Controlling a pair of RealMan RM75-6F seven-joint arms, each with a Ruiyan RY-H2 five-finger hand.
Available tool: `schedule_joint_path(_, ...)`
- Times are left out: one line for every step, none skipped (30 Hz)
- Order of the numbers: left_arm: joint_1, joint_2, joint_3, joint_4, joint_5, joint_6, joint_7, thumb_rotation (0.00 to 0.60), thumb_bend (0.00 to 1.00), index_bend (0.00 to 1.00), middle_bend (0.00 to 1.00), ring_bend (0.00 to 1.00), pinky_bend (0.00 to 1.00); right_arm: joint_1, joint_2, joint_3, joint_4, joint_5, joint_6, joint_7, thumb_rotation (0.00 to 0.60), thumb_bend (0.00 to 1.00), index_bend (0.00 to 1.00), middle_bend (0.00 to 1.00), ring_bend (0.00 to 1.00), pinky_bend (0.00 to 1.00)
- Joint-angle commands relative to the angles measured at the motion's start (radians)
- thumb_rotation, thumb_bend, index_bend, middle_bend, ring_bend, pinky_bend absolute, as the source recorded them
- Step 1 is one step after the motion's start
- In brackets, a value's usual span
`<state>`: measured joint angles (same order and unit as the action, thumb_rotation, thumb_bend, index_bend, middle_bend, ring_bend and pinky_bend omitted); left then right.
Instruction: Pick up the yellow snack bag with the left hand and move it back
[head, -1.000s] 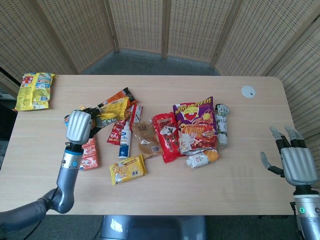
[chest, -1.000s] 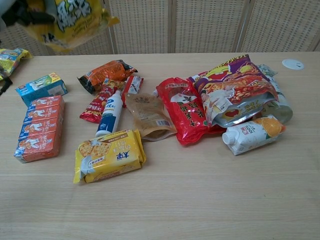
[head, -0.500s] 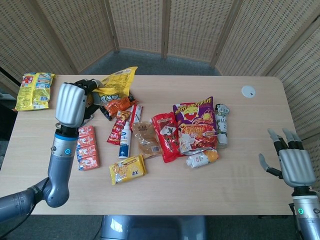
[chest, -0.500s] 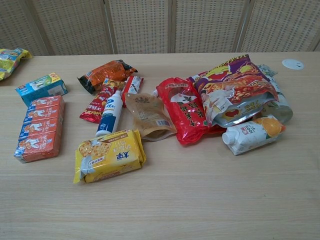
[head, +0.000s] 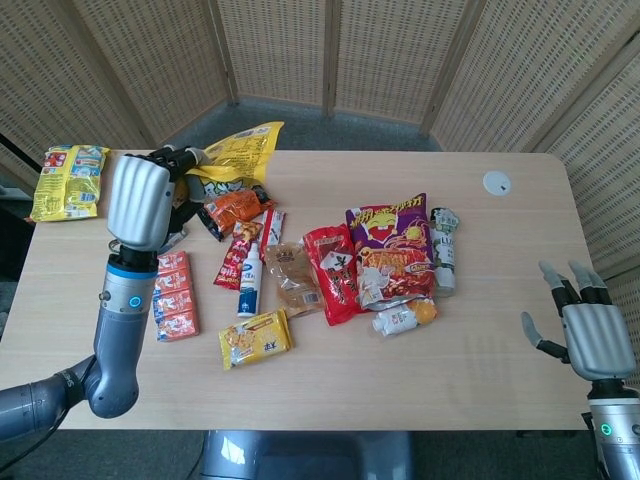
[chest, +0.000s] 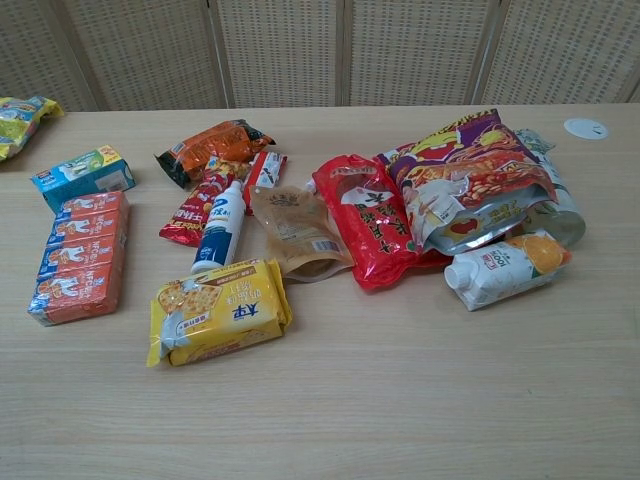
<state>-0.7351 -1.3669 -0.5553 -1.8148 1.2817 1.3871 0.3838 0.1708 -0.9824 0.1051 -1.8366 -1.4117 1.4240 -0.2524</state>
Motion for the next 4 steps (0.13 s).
schedule_joint_path(-0.003,0.004,0.002,-0.003,-0.004,0.003,0.000,0.600,0.86,0.82,0.79,0.99,1.00,0.001,0.002,0.000,-0.007,-0.002,-0.001,-0.007,0.071,0.44,0.00,0.26,0.00,0.04)
schedule_joint_path(-0.005,0.005,0.003,-0.004,-0.006,0.005,-0.002,0.600,0.86,0.82,0.79,0.99,1.00,0.002,0.003,0.000,-0.011,-0.004,-0.003,-0.011,0.071,0.44,0.00,0.26,0.00,0.04)
schedule_joint_path(-0.005,0.007,0.004,-0.004,-0.007,0.007,-0.003,0.600,0.86,0.82,0.79,0.99,1.00,0.003,0.003,0.000,-0.013,-0.004,-0.003,-0.014,0.072,0.44,0.00,0.26,0.00,0.04)
schedule_joint_path(-0.006,0.008,0.005,-0.004,-0.007,0.009,-0.004,0.600,0.86,0.82,0.79,0.99,1.00,0.003,0.004,0.001,-0.015,-0.004,-0.002,-0.016,0.070,0.44,0.00,0.26,0.00,0.04)
